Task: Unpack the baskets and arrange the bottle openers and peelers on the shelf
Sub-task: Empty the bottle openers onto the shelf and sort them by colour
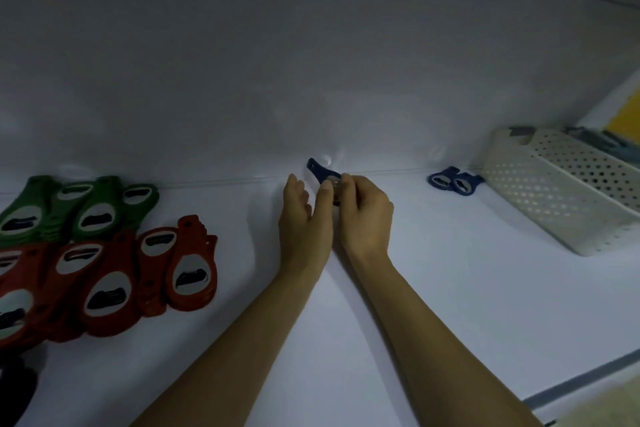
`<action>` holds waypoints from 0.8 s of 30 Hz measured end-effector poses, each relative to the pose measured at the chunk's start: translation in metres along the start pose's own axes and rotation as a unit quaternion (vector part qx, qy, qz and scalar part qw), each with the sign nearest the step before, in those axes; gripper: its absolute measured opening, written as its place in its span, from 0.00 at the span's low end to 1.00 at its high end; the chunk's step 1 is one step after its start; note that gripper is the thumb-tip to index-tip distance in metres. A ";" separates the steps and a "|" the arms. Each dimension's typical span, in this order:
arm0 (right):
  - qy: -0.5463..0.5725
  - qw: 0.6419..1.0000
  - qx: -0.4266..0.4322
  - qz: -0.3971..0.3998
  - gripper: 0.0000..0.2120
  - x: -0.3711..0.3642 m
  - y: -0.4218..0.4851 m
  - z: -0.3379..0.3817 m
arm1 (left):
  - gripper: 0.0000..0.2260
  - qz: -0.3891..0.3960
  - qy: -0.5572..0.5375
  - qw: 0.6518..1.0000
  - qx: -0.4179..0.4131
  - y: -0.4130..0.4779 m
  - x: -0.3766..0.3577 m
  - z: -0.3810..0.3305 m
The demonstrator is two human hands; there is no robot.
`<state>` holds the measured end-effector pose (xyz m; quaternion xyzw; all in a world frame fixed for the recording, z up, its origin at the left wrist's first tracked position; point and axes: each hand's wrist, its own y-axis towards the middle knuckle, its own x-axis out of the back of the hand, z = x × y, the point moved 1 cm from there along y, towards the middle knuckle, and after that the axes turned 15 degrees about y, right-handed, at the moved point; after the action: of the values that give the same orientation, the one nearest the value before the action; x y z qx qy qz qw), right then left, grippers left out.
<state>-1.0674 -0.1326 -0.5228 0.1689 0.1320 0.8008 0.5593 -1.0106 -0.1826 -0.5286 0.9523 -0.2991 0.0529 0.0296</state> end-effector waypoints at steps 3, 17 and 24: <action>0.034 0.993 0.016 0.115 0.11 -0.007 -0.009 0.003 | 0.21 -0.004 -0.008 1.000 0.004 0.005 0.002 0.003; -0.031 0.999 -0.002 0.028 0.08 0.010 0.000 0.005 | 0.10 -0.069 -0.057 0.996 -0.011 0.004 0.006 0.008; -0.354 0.930 -0.028 0.093 0.15 0.027 0.008 -0.014 | 0.09 -0.020 -0.058 0.998 -0.017 0.004 0.005 0.007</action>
<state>-1.0888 -0.1107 -0.5293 0.4377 -0.1131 0.7408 0.4968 -1.0081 -0.1889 -0.5351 0.9590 -0.2819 -0.0078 0.0294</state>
